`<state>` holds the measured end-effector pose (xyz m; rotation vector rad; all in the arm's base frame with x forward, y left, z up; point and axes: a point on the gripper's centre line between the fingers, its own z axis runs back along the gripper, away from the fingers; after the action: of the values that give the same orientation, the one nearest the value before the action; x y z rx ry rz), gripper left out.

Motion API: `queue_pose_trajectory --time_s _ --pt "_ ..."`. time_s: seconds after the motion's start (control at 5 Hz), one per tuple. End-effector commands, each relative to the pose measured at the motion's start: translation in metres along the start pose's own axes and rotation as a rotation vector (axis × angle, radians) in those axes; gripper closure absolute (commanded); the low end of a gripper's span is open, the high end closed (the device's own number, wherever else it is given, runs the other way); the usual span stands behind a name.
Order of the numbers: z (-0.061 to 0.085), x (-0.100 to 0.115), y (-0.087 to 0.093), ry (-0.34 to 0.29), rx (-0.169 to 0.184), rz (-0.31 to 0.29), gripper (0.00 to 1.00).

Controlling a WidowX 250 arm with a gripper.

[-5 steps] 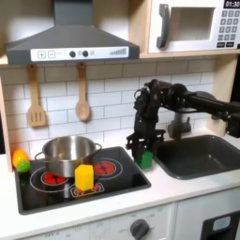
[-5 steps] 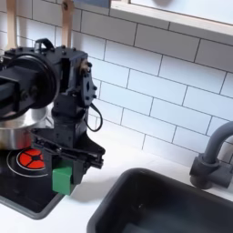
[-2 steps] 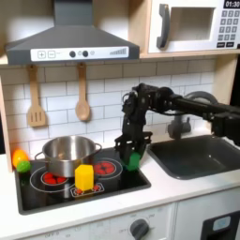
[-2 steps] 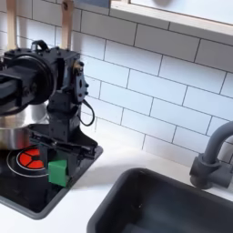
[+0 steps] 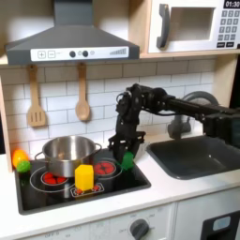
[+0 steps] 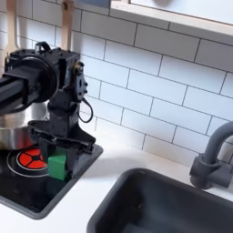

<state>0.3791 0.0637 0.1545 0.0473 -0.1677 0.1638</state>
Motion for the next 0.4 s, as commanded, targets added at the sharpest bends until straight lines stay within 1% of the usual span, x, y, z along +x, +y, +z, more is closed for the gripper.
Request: queue_pose_trajectory --time_s 0.0,0.2 --pt "-0.0022 0.0068 -0.0002 -0.003 0.001 0.004 1.00" --pt "-0.0017 0.0126 -0.0011 -0.003 -0.006 0.017 1.00"
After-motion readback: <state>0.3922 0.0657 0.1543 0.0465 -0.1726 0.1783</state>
